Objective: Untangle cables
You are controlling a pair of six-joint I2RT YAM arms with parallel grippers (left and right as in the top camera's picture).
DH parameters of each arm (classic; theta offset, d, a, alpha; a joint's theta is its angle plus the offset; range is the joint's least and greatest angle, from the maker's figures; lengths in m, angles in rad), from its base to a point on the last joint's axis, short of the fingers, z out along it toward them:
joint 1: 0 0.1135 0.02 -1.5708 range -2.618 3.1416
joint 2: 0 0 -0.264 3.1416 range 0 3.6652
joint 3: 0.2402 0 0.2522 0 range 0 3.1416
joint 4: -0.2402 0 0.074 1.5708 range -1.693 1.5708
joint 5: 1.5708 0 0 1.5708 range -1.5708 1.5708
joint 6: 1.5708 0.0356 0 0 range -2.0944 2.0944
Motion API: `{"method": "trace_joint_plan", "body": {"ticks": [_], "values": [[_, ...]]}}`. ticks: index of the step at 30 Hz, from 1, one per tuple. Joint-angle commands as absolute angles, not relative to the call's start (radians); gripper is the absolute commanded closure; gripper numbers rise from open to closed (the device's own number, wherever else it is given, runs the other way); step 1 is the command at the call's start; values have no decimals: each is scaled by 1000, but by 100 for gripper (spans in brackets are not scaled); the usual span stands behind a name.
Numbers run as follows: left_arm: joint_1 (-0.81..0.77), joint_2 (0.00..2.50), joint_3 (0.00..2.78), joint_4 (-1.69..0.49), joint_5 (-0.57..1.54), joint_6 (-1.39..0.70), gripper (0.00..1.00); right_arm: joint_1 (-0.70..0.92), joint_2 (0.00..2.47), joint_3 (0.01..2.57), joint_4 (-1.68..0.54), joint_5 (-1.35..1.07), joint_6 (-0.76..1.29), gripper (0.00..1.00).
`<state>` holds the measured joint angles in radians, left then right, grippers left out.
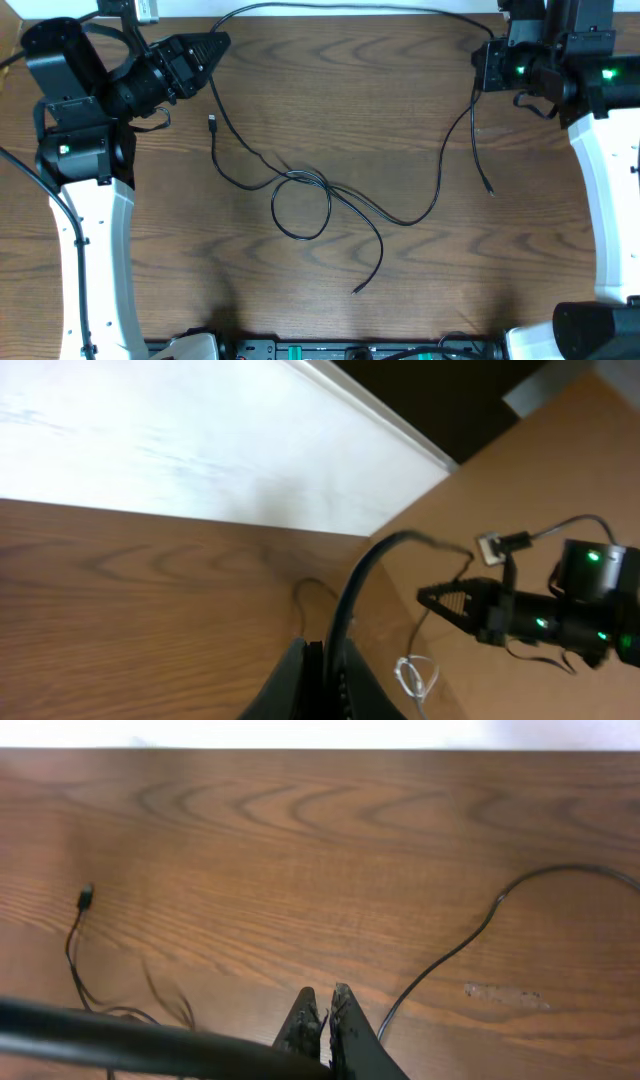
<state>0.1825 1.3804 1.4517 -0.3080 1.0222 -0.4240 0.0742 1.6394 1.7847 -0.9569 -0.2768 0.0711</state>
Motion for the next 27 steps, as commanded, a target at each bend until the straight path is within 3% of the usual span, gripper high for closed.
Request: {"method": "trace_joint_plan", "body": {"ticks": [1, 10, 11, 13, 18, 21, 27], "values": [[189, 1370, 1459, -363, 787, -393, 92, 86, 1687, 1785, -965, -300, 28, 96], [189, 1374, 1458, -709, 392, -344, 93, 176, 1794, 1785, -879, -373, -81, 96], [189, 1374, 1457, -753, 367, -344, 92, 185, 1805, 1785, -867, -373, -84, 92], [189, 1374, 1457, -831, 311, -344, 93, 208, 1831, 1785, -848, -373, -84, 62], [189, 1375, 1454, -969, 233, -344, 92, 273, 1868, 1785, -862, -382, -86, 42], [189, 1375, 1449, -1010, 226, -344, 92, 320, 1877, 1785, -914, -452, -132, 35], [189, 1381, 1434, -986, 215, -345, 92, 452, 1888, 1780, -1071, -495, -193, 34]]}}
